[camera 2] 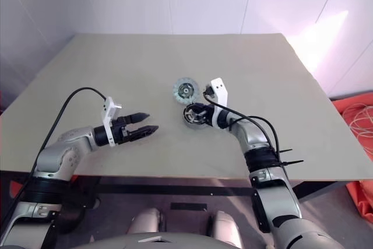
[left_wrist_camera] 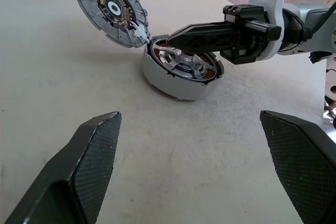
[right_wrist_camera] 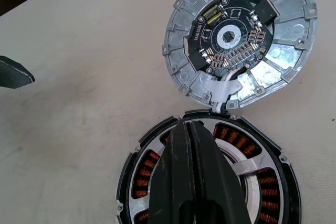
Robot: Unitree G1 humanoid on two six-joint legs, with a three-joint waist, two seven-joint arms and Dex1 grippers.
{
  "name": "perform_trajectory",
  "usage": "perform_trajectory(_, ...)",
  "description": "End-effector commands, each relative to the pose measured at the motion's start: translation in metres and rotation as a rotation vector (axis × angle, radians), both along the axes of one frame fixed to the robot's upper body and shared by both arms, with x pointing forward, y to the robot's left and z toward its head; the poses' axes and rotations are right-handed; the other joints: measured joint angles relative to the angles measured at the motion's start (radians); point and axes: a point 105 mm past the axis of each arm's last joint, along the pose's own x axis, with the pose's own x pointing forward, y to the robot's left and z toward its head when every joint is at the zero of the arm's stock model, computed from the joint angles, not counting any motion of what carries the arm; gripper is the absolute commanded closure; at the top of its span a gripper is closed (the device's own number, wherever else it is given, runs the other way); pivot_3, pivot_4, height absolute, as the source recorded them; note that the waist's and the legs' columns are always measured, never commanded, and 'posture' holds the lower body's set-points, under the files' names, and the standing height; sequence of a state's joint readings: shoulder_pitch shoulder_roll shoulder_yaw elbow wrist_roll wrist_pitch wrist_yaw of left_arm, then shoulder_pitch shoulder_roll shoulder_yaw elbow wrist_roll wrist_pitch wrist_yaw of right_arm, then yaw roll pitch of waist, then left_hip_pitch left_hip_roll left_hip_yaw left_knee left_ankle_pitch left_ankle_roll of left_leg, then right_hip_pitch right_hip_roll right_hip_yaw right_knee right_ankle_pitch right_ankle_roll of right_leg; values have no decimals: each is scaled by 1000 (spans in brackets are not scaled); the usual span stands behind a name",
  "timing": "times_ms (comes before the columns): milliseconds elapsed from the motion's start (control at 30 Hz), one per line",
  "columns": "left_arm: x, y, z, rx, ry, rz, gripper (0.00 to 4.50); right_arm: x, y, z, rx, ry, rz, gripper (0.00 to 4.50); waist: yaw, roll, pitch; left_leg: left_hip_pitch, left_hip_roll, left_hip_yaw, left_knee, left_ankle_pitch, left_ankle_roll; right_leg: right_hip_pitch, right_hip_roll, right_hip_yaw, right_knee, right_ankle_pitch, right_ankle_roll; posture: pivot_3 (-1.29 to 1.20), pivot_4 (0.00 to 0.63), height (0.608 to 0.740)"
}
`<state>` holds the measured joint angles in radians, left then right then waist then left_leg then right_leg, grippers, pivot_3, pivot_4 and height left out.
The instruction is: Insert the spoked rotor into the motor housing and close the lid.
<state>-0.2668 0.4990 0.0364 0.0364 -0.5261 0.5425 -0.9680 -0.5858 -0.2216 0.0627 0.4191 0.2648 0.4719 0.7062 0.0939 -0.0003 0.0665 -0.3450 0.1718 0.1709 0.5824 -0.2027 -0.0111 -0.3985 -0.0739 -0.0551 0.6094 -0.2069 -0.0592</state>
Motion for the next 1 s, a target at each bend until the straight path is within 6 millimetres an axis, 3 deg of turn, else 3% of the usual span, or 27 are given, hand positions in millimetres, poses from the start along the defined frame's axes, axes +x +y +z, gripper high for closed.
perform_trajectory(33, 2, 2, 11, 5, -52, 5, 0, 4, 0, 22, 16, -82, 9, 4450, 0, 0, 0, 0, 0, 0, 0, 0, 0, 0, 0, 0, 0, 0, 0, 0, 0, 740)
perform_trajectory(200, 3, 1, 11, 4, -53, 6, 0, -10, -2, 54, 25, -168, 139, 4450, 2, 0, 0, -1, 0, 0, 0, 0, 0, 0, 0, 0, 0, 0, 0, 0, 0, 740)
perform_trajectory(333, 3, 0, 11, 2, -52, -1, 0, -28, -11, 80, -184, -353, 325, 4450, 3, 0, 0, -2, 0, 0, 0, -1, 1, 0, 0, 0, -1, 0, 0, 0, 0, 740)
perform_trajectory(533, 5, -5, 13, 3, -57, -20, 0, -41, -32, 76, -524, -470, 578, 4450, 1, 0, 0, -1, 0, 0, 1, -2, 4, 0, 0, 0, 0, 0, 0, 0, 0, 740)
perform_trajectory(633, 6, -8, 13, 0, -58, -30, 0, -33, -39, 75, -596, -480, 619, 3851, -2, 0, 0, -2, 0, 0, 1, -2, 4, 1, 0, 0, 0, 0, 0, 0, 0, 740)
perform_trajectory(1000, 7, -9, 14, 4, -57, -37, 0, -17, -48, 58, -849, -468, 785, 116, 0, 0, 0, -6, 1, 0, 16, -8, 13, -2, -1, 0, 5, 0, 0, 0, 0, 740)
